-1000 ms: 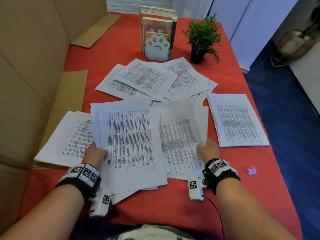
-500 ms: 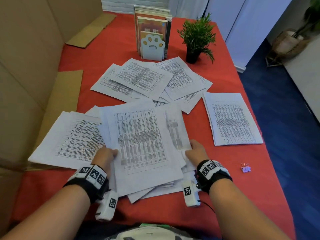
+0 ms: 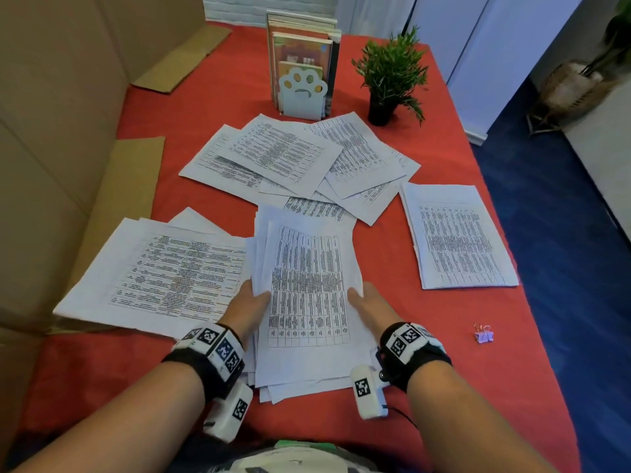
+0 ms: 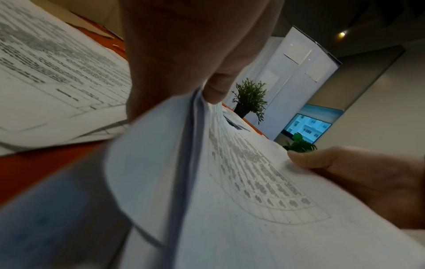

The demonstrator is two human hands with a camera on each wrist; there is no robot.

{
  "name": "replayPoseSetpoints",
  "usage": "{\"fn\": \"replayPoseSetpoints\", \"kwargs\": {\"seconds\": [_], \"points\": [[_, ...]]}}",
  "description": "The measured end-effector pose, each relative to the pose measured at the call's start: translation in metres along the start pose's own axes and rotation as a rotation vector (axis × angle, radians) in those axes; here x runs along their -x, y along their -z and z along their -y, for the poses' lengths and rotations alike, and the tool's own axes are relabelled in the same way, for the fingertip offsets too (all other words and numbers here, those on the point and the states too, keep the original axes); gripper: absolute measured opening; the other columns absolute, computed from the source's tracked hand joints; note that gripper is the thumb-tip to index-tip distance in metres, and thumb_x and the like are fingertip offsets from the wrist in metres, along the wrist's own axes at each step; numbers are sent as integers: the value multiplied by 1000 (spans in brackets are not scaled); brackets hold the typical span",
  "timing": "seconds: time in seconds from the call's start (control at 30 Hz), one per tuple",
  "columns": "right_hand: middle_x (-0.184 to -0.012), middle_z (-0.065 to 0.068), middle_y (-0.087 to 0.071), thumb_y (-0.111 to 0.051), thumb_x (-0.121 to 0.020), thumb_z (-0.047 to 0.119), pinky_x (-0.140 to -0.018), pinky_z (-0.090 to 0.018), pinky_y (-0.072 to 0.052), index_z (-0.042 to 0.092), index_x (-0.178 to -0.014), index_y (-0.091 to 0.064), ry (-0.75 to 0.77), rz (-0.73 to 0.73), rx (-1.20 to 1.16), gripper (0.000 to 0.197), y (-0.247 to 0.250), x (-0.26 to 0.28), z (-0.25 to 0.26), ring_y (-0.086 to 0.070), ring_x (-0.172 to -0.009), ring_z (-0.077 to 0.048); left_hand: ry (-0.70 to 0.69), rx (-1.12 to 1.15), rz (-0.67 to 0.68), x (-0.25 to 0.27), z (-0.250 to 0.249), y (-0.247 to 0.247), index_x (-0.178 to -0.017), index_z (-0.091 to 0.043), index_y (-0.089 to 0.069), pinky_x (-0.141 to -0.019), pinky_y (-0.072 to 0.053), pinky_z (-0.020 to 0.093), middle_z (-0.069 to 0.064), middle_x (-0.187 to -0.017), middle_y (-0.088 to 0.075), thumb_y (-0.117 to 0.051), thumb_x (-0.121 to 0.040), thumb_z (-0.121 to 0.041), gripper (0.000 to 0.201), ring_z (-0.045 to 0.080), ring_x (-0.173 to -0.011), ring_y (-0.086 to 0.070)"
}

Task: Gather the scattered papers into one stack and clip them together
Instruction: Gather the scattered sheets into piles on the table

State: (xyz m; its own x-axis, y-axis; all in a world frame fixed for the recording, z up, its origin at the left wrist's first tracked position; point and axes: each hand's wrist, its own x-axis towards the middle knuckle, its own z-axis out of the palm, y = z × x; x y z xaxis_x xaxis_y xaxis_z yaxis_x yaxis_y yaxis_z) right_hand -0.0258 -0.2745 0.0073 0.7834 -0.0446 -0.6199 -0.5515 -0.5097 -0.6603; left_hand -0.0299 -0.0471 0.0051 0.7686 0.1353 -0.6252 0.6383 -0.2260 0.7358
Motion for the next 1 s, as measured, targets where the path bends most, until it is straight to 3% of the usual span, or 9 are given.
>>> {"fn": "replayPoseSetpoints", "kwargs": {"seconds": [0.1,0.2,0.33,0.43,0.57,0.7,0.83,0.9,1.0], "points": [[-144,-13,-42,-46,-94,19,-110,-39,-35,8,-140,-31,10,-17,54,50,1,0,-1,-41,-133,-30,-58,-25,-27,0,4,-2,-141,-23,-22,-98,-47,44,5,-121,-52,-46,-94,-22,53,29,-108,-57],[-104,-12,-65,-46,-81,-2,-85,-38,-54,9,-110,-58,44,-278,-9,34,8,-5,-7,-63,-99,-32,-116,-29,-290,-7,8,8,-142,-15,-27,-95,-46,42,14,-121,-54,-54,-90,-21,58,31,-108,-57],[-87,-18,-64,-41,-80,-7,-59,-30,-50,3,-97,-58,36,-467,-97,27,20,-11,-17,-61,-75,-30,158,-153,-710,-7,14,43,-142,-17,-30,-107,-30,49,15,-150,-24,-60,-81,-15,68,40,-132,-31],[-77,-16,-54,-40,-81,-8,-49,-24,-37,0,-92,-55,41,-529,-125,20,24,-15,-21,-49,-65,-24,380,-68,-820,-10,27,66,-145,-23,-16,-113,-25,49,9,-155,-7,-61,-67,-12,90,40,-135,-26],[-78,-12,-56,-40,-84,-5,-46,-22,-36,3,-93,-57,36,-535,-198,21,25,-17,-22,-48,-60,-20,501,-6,-847,-12,35,77,-147,-26,-10,-114,-24,48,15,-151,-16,-64,-60,-15,103,40,-134,-29],[-90,-8,-64,-44,-83,-7,-58,-21,-45,8,-108,-60,76,-454,-302,33,28,-16,-21,-56,-75,-20,358,-97,-743,-12,40,82,-142,-28,-19,-105,-36,53,16,-144,-22,-61,-63,-12,92,45,-123,-40],[-90,-1,-67,-49,-81,-10,-70,-21,-48,9,-114,-60,93,-392,-397,40,35,-18,-20,-62,-80,-16,154,-114,-689,-10,42,82,-139,-16,-39,-99,-43,40,18,-142,-28,-55,-74,4,69,41,-116,-50],[-95,0,-70,-50,-79,-11,-82,-32,-53,16,-114,-60,86,-346,-436,45,37,-22,-21,-65,-88,-18,-5,-163,-643,-8,45,78,-134,-13,-47,-97,-46,38,20,-135,-38,-51,-73,11,65,39,-116,-51],[-113,-3,-68,-53,-81,-9,-102,-46,-45,22,-121,-57,68,-271,-502,51,37,-27,-21,-63,-107,-25,-195,-203,-496,-5,55,71,-123,-17,-59,-87,-51,34,16,-129,-44,-43,-69,23,69,35,-113,-53]]}}
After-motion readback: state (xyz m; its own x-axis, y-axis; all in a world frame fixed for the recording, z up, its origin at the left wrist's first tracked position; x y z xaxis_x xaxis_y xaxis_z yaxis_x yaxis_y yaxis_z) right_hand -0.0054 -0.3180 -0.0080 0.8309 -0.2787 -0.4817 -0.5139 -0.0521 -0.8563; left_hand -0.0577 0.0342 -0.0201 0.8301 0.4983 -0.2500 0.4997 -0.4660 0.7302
